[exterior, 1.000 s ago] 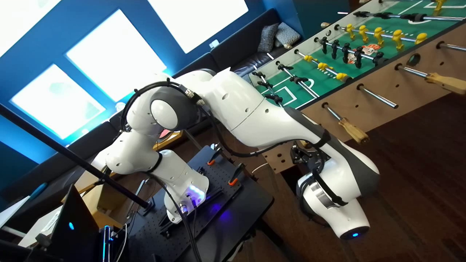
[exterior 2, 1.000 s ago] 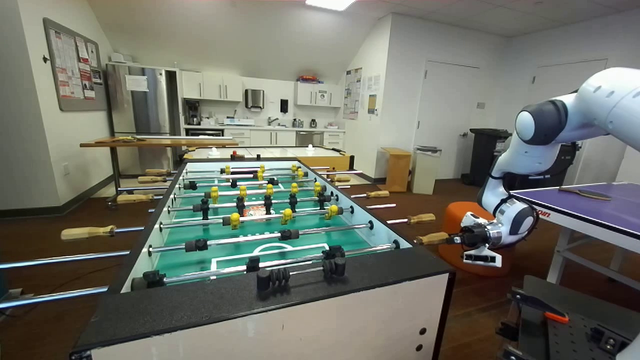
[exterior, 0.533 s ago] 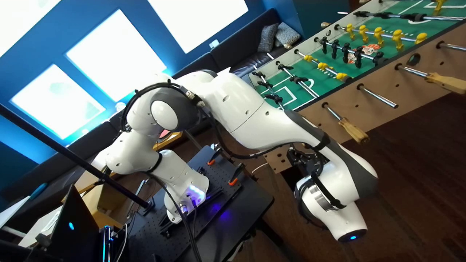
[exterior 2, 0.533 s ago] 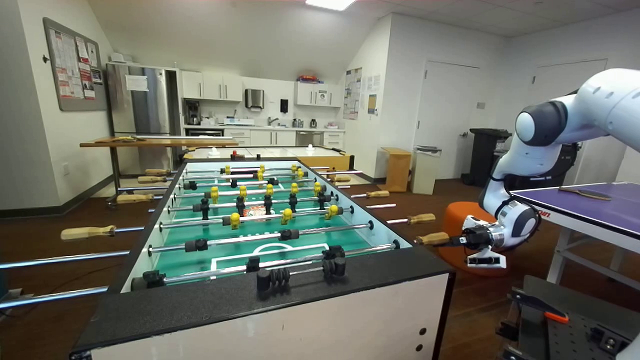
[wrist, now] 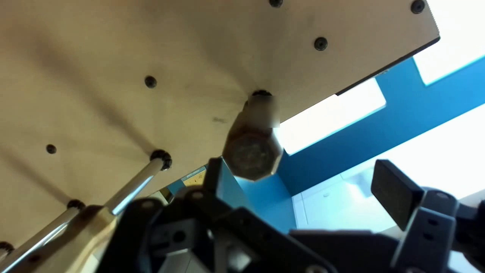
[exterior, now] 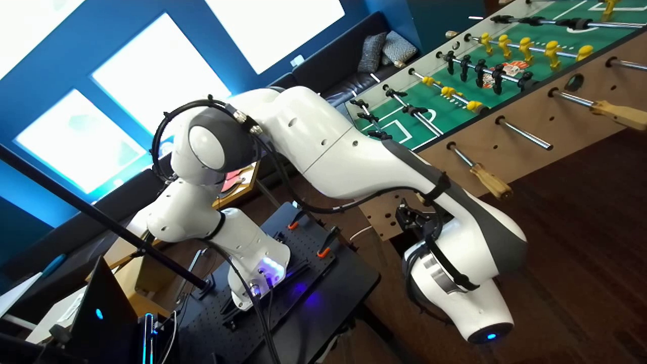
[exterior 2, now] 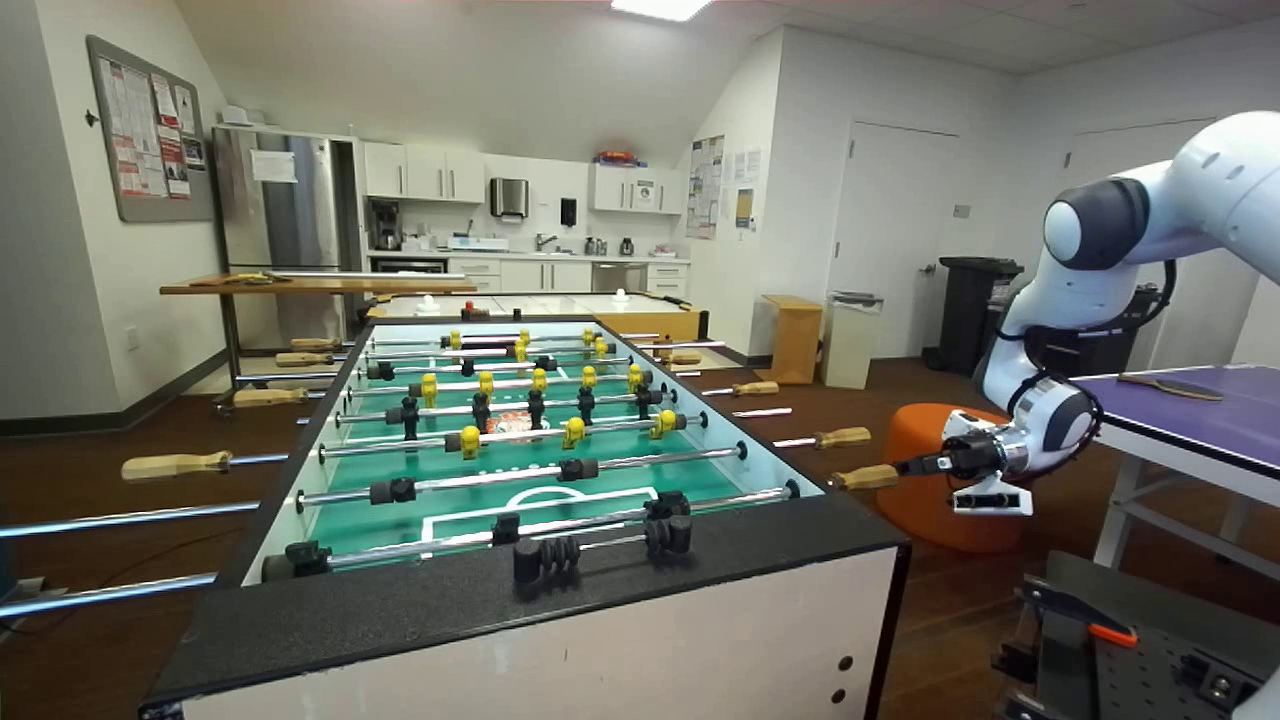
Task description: Rotate the first foosball rod anticlockwise
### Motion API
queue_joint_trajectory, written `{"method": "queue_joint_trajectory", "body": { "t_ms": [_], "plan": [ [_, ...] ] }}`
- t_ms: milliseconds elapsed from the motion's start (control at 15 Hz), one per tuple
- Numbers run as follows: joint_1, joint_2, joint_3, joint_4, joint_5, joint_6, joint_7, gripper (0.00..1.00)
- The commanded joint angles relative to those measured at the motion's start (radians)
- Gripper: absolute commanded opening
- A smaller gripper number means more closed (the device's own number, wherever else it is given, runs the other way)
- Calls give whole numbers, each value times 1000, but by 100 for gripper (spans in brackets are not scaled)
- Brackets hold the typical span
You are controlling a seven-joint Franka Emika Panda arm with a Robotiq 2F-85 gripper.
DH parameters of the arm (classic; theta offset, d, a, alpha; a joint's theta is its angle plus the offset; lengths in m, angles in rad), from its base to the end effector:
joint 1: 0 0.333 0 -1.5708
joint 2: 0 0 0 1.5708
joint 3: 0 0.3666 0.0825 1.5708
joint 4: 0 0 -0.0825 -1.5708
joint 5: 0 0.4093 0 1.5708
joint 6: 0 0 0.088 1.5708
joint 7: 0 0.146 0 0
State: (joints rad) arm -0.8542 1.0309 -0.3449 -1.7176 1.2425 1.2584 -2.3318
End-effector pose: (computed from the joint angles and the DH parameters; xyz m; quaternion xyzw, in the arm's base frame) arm 0.3485 -0.4478 0.0290 -0.7290 -0.1577 -0.4913 0.4498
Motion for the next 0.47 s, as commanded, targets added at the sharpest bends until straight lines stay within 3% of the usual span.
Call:
{"method": "queue_joint_trajectory", "body": {
  "t_ms": [0,400],
  "plan": [
    [37,-150,-31,-124,-37,59,2,100],
    [79,-318,-71,-244,-74,179,7,100]
  ]
}}
